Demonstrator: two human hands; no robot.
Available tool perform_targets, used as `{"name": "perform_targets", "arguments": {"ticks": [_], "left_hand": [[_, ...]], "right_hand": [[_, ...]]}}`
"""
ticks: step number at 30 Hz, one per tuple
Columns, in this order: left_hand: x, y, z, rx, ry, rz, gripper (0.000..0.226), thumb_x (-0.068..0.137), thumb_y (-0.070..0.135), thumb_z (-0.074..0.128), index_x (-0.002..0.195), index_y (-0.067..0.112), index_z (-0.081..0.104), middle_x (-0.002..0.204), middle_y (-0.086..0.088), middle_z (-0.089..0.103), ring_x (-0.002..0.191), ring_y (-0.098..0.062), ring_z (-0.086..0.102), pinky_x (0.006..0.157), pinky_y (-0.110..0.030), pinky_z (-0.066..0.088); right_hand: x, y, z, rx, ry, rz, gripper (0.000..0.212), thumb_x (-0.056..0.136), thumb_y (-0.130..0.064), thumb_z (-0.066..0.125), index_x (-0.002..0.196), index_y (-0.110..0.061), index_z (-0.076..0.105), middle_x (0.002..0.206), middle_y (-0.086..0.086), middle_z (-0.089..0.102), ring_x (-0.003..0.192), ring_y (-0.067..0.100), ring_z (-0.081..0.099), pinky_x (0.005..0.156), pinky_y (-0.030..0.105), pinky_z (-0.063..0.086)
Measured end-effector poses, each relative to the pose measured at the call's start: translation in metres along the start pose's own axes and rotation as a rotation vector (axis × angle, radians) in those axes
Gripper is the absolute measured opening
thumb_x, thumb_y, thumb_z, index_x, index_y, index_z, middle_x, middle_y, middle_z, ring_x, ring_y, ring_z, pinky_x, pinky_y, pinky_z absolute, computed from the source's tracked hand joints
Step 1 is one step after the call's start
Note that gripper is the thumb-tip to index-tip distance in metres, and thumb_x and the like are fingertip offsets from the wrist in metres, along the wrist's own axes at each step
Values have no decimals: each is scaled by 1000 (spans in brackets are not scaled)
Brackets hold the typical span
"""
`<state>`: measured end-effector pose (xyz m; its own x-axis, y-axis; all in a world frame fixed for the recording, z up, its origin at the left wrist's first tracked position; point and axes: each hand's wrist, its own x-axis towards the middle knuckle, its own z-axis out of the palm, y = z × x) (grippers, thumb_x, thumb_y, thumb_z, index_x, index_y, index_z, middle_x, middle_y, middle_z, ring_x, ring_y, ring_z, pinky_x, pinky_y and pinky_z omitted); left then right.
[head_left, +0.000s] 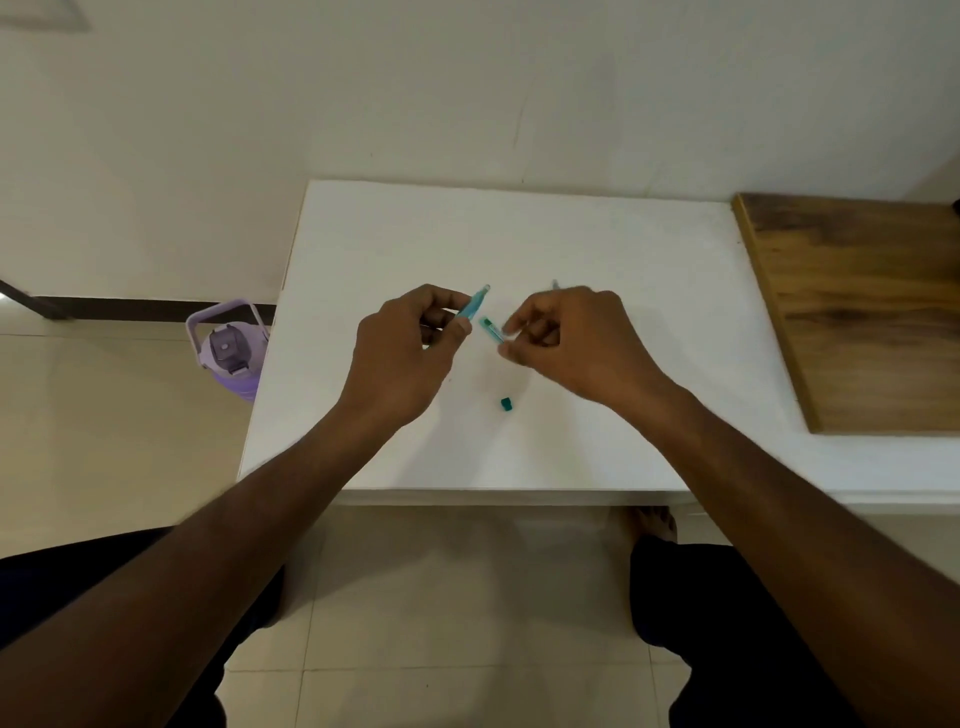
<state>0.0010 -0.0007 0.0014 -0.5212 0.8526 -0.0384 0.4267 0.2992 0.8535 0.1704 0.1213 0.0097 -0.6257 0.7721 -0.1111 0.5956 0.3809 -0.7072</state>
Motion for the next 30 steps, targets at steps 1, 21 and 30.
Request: {"name": "perform_targets", "arguments": {"ticks": [1, 21, 30], "left_hand": [[2, -1, -1, -17, 17, -38, 19, 101, 31, 70, 120, 31, 73, 94, 16, 73, 81, 8, 66, 62, 0, 45], [2, -26, 7, 298, -35, -166, 32, 82, 46, 87, 100, 24, 72, 78, 15, 71, 68, -6, 68, 67, -16, 49], [-20, -3, 33, 559, -253, 208, 32, 99, 37, 72, 128, 24, 74, 115, 2, 75, 93, -14, 70, 92, -31, 59]], "right_hand": [[-2, 2, 3, -104, -28, -33, 17, 85, -33, 87, 96, -22, 82, 71, -15, 72, 68, -7, 68, 64, 1, 46], [1, 14, 30, -316, 64, -37, 34, 94, -35, 78, 120, -14, 74, 110, 4, 73, 95, 17, 70, 88, 37, 61], [8, 8, 32, -326, 80, 18, 32, 100, -28, 70, 126, -9, 73, 112, 7, 76, 103, 19, 71, 101, 30, 55]]}}
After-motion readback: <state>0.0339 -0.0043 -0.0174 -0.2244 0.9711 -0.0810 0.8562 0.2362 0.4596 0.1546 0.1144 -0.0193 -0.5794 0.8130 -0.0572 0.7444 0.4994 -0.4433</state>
